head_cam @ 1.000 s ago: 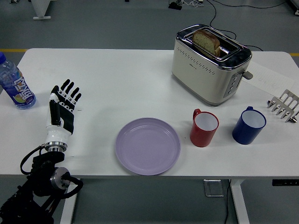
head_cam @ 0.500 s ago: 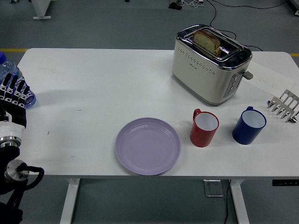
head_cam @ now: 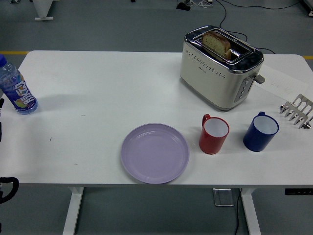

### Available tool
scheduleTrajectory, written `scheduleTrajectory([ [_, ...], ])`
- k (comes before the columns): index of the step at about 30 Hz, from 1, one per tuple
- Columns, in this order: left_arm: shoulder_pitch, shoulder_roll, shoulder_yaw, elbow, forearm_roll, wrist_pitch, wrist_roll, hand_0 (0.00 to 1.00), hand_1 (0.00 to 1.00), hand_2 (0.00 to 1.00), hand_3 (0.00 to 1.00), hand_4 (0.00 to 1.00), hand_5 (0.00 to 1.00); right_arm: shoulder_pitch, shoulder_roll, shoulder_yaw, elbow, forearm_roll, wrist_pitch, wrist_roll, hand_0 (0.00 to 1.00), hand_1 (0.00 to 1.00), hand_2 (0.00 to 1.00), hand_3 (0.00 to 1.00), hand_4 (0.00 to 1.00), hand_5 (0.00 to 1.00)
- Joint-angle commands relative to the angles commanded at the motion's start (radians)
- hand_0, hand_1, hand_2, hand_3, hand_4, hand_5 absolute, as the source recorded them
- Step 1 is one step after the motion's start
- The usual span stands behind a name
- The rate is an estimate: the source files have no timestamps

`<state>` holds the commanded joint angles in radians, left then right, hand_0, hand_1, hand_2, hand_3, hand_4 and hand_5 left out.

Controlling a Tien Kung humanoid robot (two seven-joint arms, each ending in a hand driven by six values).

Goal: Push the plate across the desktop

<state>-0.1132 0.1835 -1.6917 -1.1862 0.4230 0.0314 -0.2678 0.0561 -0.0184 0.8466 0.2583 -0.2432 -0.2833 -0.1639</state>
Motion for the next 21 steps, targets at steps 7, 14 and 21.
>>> scheduleTrajectory([
  [7,0.005,0.01,-0.001,-0.007,-0.011,-0.014,0.008,0.859,0.896,0.912,0.907,0.543,0.998,-0.007,-0.001,-0.002,-0.001,0.005,0.0,0.003,0.591,0.524,0.606,0.596,0.367,0.529],
  [14,0.008,0.008,0.004,-0.006,-0.011,-0.015,0.01,0.857,0.895,0.908,0.902,0.548,0.998,-0.01,0.001,-0.002,0.0,0.007,-0.002,0.003,0.591,0.524,0.605,0.596,0.367,0.528],
  [21,0.01,0.009,0.003,-0.005,-0.007,-0.021,0.021,0.853,0.886,0.9,0.891,0.556,0.998,-0.012,0.0,-0.007,-0.002,0.015,0.0,0.007,0.591,0.523,0.605,0.596,0.368,0.528],
])
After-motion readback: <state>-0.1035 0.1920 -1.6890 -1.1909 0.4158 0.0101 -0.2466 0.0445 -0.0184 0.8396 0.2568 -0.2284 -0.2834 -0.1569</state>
